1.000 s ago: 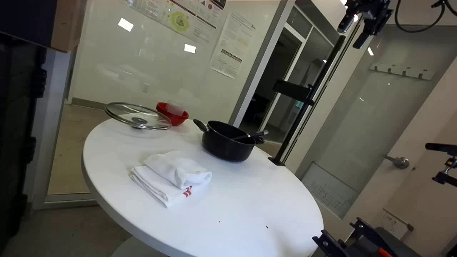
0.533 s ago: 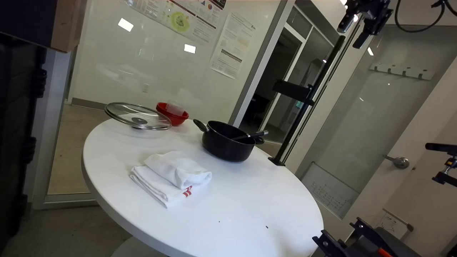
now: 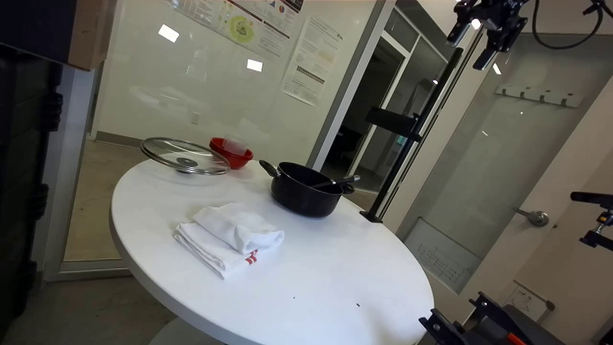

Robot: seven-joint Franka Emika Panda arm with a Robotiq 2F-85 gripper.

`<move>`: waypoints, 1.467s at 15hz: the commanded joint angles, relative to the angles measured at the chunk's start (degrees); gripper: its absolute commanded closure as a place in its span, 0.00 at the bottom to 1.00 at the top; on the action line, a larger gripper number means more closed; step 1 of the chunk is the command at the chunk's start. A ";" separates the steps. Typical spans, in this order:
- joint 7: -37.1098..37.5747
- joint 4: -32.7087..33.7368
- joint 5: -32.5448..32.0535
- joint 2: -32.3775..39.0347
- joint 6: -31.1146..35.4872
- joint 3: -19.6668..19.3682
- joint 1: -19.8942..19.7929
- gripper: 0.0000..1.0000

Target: Remove the spoon from the pot.

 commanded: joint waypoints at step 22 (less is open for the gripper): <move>38.92 6.80 -8.53 30.53 44.82 -1.62 -17.36 0.00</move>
